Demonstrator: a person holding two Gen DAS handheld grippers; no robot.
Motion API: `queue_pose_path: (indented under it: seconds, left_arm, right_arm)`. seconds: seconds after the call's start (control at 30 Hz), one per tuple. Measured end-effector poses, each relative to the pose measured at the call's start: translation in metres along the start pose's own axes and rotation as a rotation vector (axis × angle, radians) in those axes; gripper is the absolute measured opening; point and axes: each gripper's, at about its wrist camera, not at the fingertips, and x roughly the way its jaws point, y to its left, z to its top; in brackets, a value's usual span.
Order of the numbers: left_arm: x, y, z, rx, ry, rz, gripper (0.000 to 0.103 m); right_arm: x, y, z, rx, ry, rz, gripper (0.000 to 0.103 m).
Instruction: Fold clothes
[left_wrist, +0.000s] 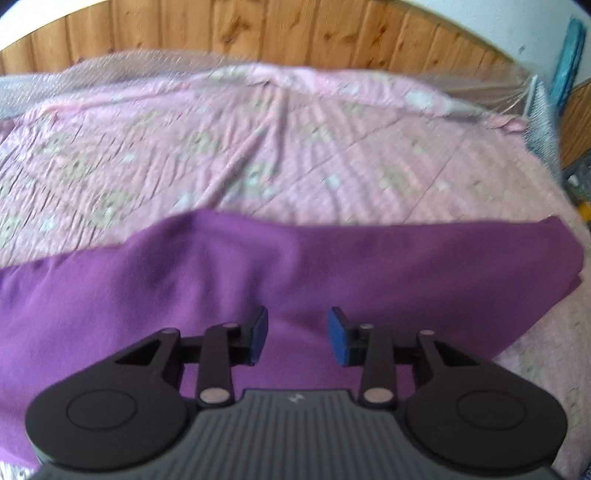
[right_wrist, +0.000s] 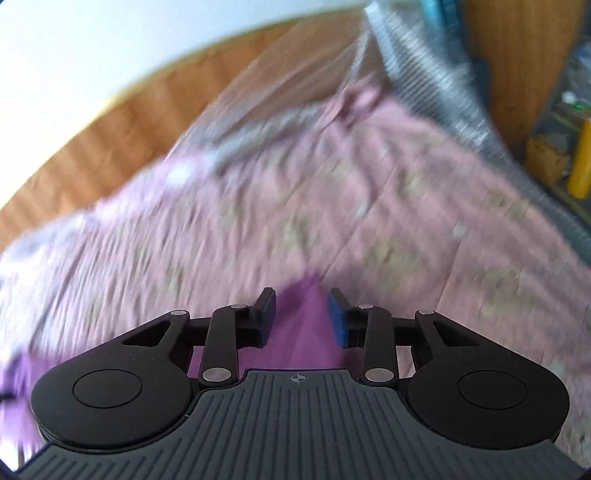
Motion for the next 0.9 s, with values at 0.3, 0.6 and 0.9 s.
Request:
queue_pose_path:
  seconds: [0.3, 0.6, 0.9]
  left_arm:
    - [-0.032, 0.061, -0.028, -0.272, -0.015, 0.072, 0.044]
    - [-0.086, 0.201, -0.082, -0.779, -0.134, 0.187, 0.043]
    - [-0.116, 0.335, -0.107, -1.057, -0.355, 0.276, 0.052]
  right_arm:
    - [-0.002, -0.056, -0.05, 0.463, 0.016, 0.086, 0.041]
    - [0.018, -0.056, -0.046, 0.496, 0.058, 0.106, 0.0]
    - [0.0, -0.07, -0.045, 0.514, 0.071, -0.087, 0.002]
